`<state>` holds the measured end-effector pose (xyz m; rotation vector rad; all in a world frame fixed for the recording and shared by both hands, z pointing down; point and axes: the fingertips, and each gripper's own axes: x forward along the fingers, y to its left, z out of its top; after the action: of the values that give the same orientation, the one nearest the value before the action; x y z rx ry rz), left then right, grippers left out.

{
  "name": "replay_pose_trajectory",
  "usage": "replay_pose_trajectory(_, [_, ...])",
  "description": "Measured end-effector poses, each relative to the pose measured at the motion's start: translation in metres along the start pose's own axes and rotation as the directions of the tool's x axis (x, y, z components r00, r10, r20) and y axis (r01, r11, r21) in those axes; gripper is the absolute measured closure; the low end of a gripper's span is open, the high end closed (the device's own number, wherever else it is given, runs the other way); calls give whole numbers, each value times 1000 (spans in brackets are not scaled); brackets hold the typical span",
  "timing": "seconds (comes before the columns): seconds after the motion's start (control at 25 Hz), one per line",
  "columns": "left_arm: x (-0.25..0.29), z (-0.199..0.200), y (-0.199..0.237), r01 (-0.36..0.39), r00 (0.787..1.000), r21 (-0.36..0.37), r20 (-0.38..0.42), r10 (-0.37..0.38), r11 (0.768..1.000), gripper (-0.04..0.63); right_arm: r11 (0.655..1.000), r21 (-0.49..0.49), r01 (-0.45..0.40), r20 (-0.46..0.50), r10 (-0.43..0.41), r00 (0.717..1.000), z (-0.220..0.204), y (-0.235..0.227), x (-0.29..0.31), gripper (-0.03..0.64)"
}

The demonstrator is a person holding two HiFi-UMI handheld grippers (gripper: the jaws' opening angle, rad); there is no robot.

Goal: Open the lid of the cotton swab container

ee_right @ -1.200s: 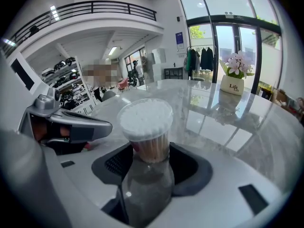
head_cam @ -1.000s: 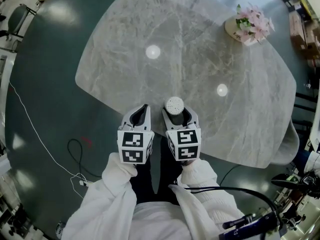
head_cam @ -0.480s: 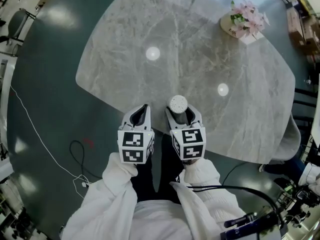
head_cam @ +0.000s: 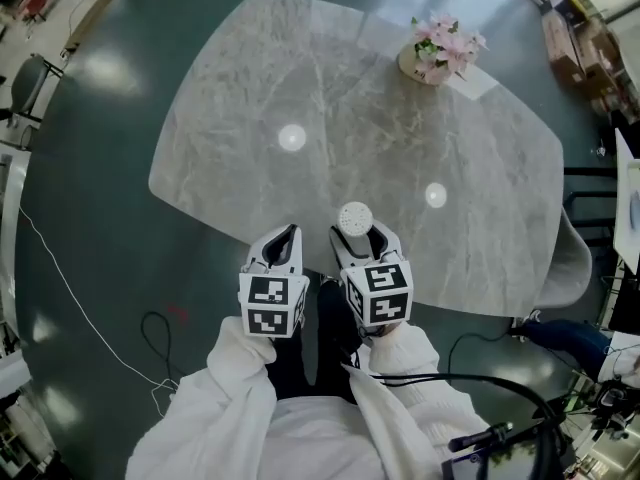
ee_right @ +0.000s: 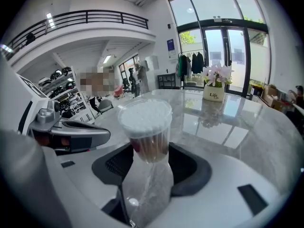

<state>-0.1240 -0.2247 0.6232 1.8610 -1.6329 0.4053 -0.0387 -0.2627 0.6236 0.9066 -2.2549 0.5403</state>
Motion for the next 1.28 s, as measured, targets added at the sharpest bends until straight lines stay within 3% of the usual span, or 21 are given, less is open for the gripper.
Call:
replay_pose_trajectory(0.72, [-18,69,-84,139,987,158,57,-150,978,589,997,36,67,78,-70,995,47,-55,-98,330])
replay_pose_trajectory(1.04, [-20,126,-121,195,963,242,140,-233,951,589,996,26,86,119,-89,989,80,-76,-134,330])
replay_pose_trajectory(1.28, [-16,144,-142,221,949,283,158,-273,933,589,996,16,91,131,-92,987,89,-85,-145,330])
